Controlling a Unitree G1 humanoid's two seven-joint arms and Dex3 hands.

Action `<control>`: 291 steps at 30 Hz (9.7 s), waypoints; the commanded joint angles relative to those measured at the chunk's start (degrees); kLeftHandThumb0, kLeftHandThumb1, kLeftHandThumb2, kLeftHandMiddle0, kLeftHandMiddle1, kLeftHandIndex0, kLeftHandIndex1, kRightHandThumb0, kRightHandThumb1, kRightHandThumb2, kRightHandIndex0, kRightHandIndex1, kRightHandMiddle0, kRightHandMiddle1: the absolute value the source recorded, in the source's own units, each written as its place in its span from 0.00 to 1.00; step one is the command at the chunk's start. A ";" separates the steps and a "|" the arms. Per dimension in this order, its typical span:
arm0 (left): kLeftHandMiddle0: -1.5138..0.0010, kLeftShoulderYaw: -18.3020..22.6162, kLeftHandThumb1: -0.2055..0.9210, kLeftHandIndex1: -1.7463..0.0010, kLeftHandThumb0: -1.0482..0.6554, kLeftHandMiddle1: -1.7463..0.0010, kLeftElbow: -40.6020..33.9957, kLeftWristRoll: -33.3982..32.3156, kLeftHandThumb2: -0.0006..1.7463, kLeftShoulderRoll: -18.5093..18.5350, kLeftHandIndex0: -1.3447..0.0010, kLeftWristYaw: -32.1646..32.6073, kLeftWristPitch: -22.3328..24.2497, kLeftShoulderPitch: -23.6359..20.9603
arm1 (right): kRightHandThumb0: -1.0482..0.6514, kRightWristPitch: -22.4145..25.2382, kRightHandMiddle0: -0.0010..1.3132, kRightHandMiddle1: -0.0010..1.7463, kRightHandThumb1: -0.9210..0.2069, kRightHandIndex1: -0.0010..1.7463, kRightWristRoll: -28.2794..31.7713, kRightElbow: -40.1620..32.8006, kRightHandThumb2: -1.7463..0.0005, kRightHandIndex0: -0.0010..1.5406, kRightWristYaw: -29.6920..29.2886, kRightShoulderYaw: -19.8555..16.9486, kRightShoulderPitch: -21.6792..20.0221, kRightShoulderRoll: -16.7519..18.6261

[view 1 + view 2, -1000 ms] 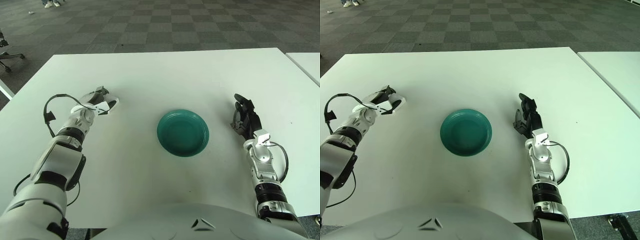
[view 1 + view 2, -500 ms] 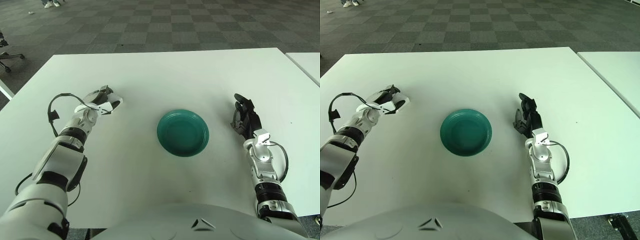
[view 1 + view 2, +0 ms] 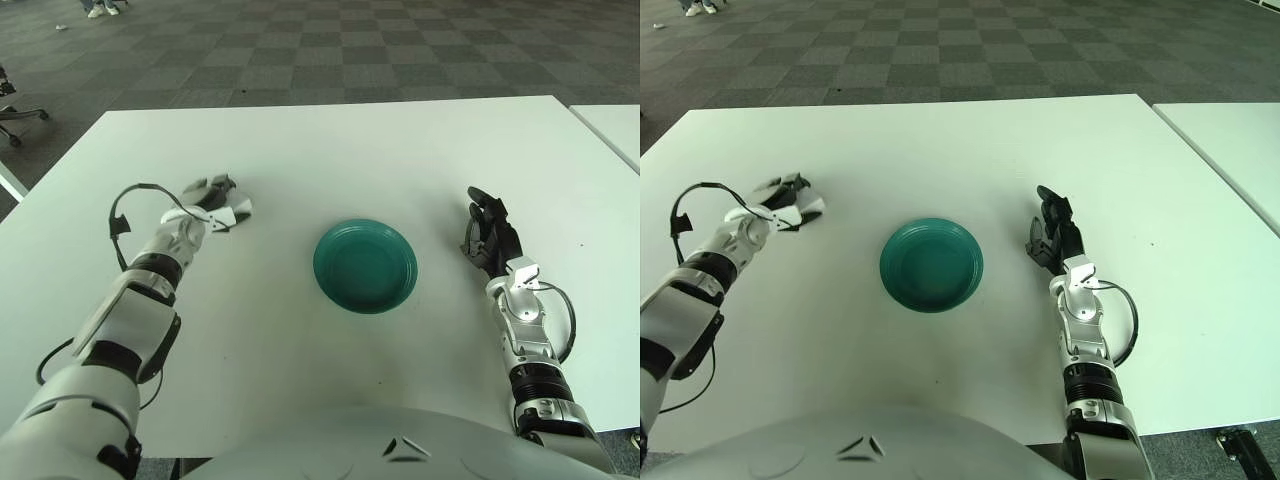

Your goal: Put the charger into the plate.

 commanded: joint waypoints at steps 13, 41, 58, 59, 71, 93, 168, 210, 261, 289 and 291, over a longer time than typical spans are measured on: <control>1.00 -2.03 1.00 0.54 0.00 1.00 2.23 1.51 0.30 -1.51 1.00 -4.74 1.65 0.93 | 0.09 3.57 0.00 0.33 0.00 0.01 -0.23 3.38 0.48 0.10 -0.14 0.37 1.80 0.53; 0.68 -1.57 0.82 0.04 0.24 0.08 9.01 0.93 0.34 -3.20 0.64 2.85 3.39 2.06 | 0.09 3.48 0.00 0.33 0.00 0.00 -0.35 3.48 0.48 0.10 -0.58 0.76 1.75 0.72; 0.47 3.36 0.26 0.00 0.61 0.06 8.64 -1.66 0.89 -5.21 0.58 23.35 -2.34 5.60 | 0.09 3.05 0.00 0.33 0.00 0.00 -0.37 5.02 0.48 0.10 -0.61 0.67 0.89 0.62; 0.47 3.52 0.26 0.00 0.61 0.05 8.64 -1.79 0.89 -5.11 0.58 23.25 -3.14 5.68 | 0.09 3.02 0.00 0.33 0.00 0.00 -0.36 5.10 0.48 0.10 -0.60 0.66 0.85 0.61; 0.51 2.95 0.33 0.00 0.62 0.03 8.67 -0.52 0.85 -4.39 0.63 25.34 -6.35 6.02 | 0.09 2.62 0.00 0.33 0.00 0.00 -0.19 5.96 0.48 0.10 -0.36 0.46 0.53 0.33; 0.50 6.63 0.27 0.01 0.61 0.00 -37.33 3.05 0.90 2.44 0.58 27.51 -13.67 10.16 | 0.09 1.85 0.00 0.33 0.00 0.00 0.16 6.35 0.48 0.10 0.03 0.28 0.82 -0.06; 0.82 -5.92 0.96 0.16 0.09 0.19 -59.07 4.95 0.44 -10.14 0.86 -20.27 -13.99 16.23 | 0.09 3.16 0.00 0.33 0.00 0.00 -2.87 3.47 0.48 0.10 -4.88 3.82 1.86 3.91; 1.00 2.30 1.00 0.94 0.00 1.00 -66.73 -5.55 0.50 -3.31 1.00 -29.56 -11.29 19.82 | 0.09 2.22 0.00 0.33 0.00 0.00 -2.56 7.55 0.48 0.10 -4.72 3.30 -1.09 3.28; 0.98 24.37 1.00 0.89 0.01 1.00 -56.89 -41.08 0.61 -31.37 1.00 -8.65 -17.81 51.02 | 0.09 1.06 0.00 0.33 0.00 0.00 -1.60 6.50 0.48 0.11 -2.25 1.71 1.36 2.07; 0.96 24.10 1.00 0.83 0.03 0.99 -55.59 -35.22 0.67 -28.13 1.00 -10.77 -22.77 54.18 | 0.11 -23.77 0.00 0.14 0.00 0.00 -7.94 17.58 0.49 0.07 -4.91 10.27 2.52 6.88; 0.96 23.98 1.00 0.84 0.03 0.99 -55.35 -34.73 0.67 -28.35 1.00 -10.39 -22.96 54.37 | 0.10 -25.22 0.00 0.13 0.00 0.00 -8.08 18.48 0.49 0.06 -5.26 9.91 1.77 6.43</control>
